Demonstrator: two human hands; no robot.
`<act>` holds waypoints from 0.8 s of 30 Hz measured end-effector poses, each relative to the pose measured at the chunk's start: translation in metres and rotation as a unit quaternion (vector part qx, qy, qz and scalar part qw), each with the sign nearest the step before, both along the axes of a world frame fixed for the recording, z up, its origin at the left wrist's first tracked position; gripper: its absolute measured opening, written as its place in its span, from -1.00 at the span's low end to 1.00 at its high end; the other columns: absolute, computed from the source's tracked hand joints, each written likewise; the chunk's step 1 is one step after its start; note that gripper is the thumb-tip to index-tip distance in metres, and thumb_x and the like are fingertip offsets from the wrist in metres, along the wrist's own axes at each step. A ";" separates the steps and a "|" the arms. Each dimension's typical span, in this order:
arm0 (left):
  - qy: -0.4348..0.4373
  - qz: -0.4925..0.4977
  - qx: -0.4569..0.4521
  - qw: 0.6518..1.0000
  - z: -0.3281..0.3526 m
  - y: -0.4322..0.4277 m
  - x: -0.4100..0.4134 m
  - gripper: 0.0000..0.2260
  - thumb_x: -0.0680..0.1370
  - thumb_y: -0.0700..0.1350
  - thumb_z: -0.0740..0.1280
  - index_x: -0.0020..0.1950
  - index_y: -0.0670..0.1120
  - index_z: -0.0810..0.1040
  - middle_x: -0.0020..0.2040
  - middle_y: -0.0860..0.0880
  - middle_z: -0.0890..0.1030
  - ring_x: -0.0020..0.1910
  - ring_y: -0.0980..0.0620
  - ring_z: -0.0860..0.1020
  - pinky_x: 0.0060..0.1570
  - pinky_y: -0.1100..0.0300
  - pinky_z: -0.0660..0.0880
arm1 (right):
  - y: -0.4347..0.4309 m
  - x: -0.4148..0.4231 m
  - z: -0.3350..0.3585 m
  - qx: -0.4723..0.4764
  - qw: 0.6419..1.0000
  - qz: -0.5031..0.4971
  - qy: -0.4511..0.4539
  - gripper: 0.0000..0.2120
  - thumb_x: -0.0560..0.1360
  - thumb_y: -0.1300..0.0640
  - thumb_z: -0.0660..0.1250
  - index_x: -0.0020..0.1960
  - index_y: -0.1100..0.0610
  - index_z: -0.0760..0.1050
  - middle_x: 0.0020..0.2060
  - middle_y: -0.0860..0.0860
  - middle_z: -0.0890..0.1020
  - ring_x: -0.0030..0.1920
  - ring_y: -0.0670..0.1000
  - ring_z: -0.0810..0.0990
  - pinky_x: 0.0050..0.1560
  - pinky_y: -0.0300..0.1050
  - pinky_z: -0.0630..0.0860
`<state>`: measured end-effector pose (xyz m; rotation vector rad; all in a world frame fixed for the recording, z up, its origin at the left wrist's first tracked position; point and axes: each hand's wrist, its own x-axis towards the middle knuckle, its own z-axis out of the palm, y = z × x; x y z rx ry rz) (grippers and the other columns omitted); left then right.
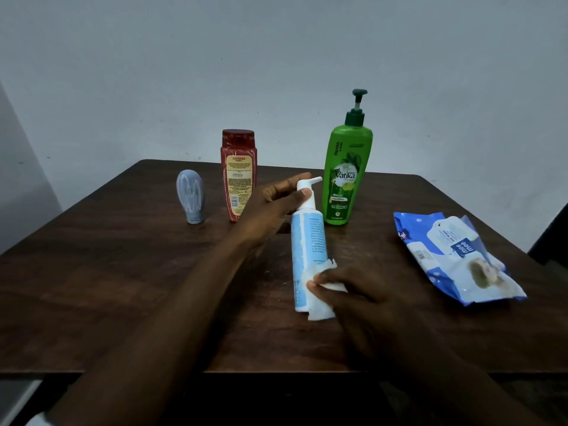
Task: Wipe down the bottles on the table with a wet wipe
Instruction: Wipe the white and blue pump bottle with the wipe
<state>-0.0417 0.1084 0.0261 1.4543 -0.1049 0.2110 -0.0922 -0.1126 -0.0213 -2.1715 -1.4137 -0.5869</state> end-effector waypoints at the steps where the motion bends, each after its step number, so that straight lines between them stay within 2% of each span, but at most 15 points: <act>1: -0.004 0.002 0.000 1.000 0.001 0.000 0.000 -0.73 0.58 -0.19 0.38 0.24 0.05 0.63 0.00 0.04 0.72 -0.02 0.04 0.66 0.06 -0.03 0.63 | -0.002 -0.001 -0.001 -0.010 1.000 0.004 0.023 -0.62 0.64 -0.01 0.23 0.35 -0.40 0.30 0.27 -0.45 0.35 0.27 -0.32 0.43 0.26 -0.33 0.44; 3: -0.008 0.009 0.004 1.000 0.001 0.000 0.000 -0.73 0.57 -0.18 0.39 0.24 0.05 0.63 0.00 0.04 0.72 -0.02 0.04 0.67 0.03 -0.01 0.64 | -0.005 -0.001 -0.004 -0.015 1.000 0.011 0.013 -0.54 0.59 0.01 0.32 0.37 -0.39 0.29 0.28 -0.42 0.36 0.27 -0.28 0.45 0.24 -0.30 0.46; 4: -0.010 0.012 0.006 1.000 0.001 0.000 0.000 -0.74 0.56 -0.17 0.40 0.24 0.05 0.64 0.02 0.02 0.72 -0.02 0.04 0.67 0.02 -0.01 0.65 | -0.004 -0.001 -0.005 -0.001 1.000 0.013 -0.023 -0.58 0.57 0.04 0.35 0.37 -0.26 0.41 0.29 -0.30 0.43 0.25 -0.23 0.49 0.24 -0.26 0.47; 6: -0.011 0.020 0.008 1.000 0.000 0.001 0.000 -0.73 0.54 -0.14 0.43 0.23 0.05 0.65 0.05 -0.02 0.72 -0.01 0.03 0.67 -0.01 0.01 0.66 | 0.000 0.001 -0.004 0.044 0.996 0.007 -0.083 -0.74 0.62 0.06 0.26 0.22 0.07 0.63 0.19 0.00 0.61 0.17 -0.10 0.56 0.26 -0.27 0.46; 7: -0.011 0.023 0.009 1.000 0.001 0.002 0.000 -0.73 0.53 -0.13 0.45 0.21 0.06 0.66 0.05 -0.03 0.72 -0.02 0.03 0.68 -0.02 0.01 0.66 | 0.003 0.002 0.000 0.056 0.994 -0.003 -0.091 -0.70 0.65 0.06 0.20 0.16 0.14 0.66 0.13 0.07 0.64 0.14 -0.07 0.57 0.25 -0.31 0.44; 11: -0.021 0.032 0.007 0.999 0.002 0.003 -0.001 -0.76 0.49 -0.12 0.49 0.14 0.08 0.69 0.00 -0.01 0.73 -0.10 0.07 0.68 -0.09 0.05 0.66 | 0.019 0.016 0.021 0.089 0.994 -0.028 -0.053 -0.72 0.59 0.13 0.22 0.14 0.16 0.67 0.09 0.11 0.64 0.09 -0.04 0.59 0.21 -0.30 0.46; 15: -0.029 0.027 -0.008 0.999 0.002 0.002 -0.004 -0.75 0.49 -0.15 0.49 0.14 0.06 0.69 -0.04 -0.03 0.71 -0.17 0.10 0.66 -0.21 0.15 0.62 | 0.032 0.041 0.043 0.114 0.992 -0.042 -0.032 -0.74 0.52 0.22 0.30 0.16 0.18 0.65 0.10 0.10 0.63 0.11 0.01 0.59 0.20 -0.15 0.51; 19: -0.025 0.020 -0.014 0.999 0.004 0.003 -0.006 -0.75 0.49 -0.14 0.47 0.15 0.05 0.68 -0.02 -0.02 0.72 -0.14 0.09 0.66 -0.17 0.12 0.64 | 0.045 0.049 0.056 0.130 0.990 -0.048 -0.034 -0.74 0.46 0.34 0.37 0.12 0.21 0.66 0.09 0.10 0.64 0.11 0.00 0.60 0.21 -0.25 0.48; 22: -0.026 0.028 -0.014 0.999 0.002 0.003 -0.006 -0.75 0.50 -0.15 0.48 0.16 0.04 0.68 -0.08 0.01 0.71 -0.20 0.14 0.65 -0.23 0.17 0.61 | 0.042 0.042 0.049 0.107 0.992 -0.054 -0.047 -0.75 0.50 0.26 0.34 0.14 0.22 0.65 0.10 0.13 0.64 0.11 0.08 0.61 0.19 -0.08 0.51; 24: -0.018 0.035 -0.013 0.999 0.001 0.004 -0.006 -0.75 0.50 -0.15 0.48 0.16 0.04 0.68 -0.08 0.00 0.71 -0.20 0.14 0.66 -0.23 0.18 0.61 | 0.037 0.032 0.039 0.086 0.993 -0.055 -0.051 -0.71 0.52 0.19 0.27 0.16 0.21 0.65 0.11 0.13 0.63 0.12 0.10 0.61 0.20 -0.03 0.51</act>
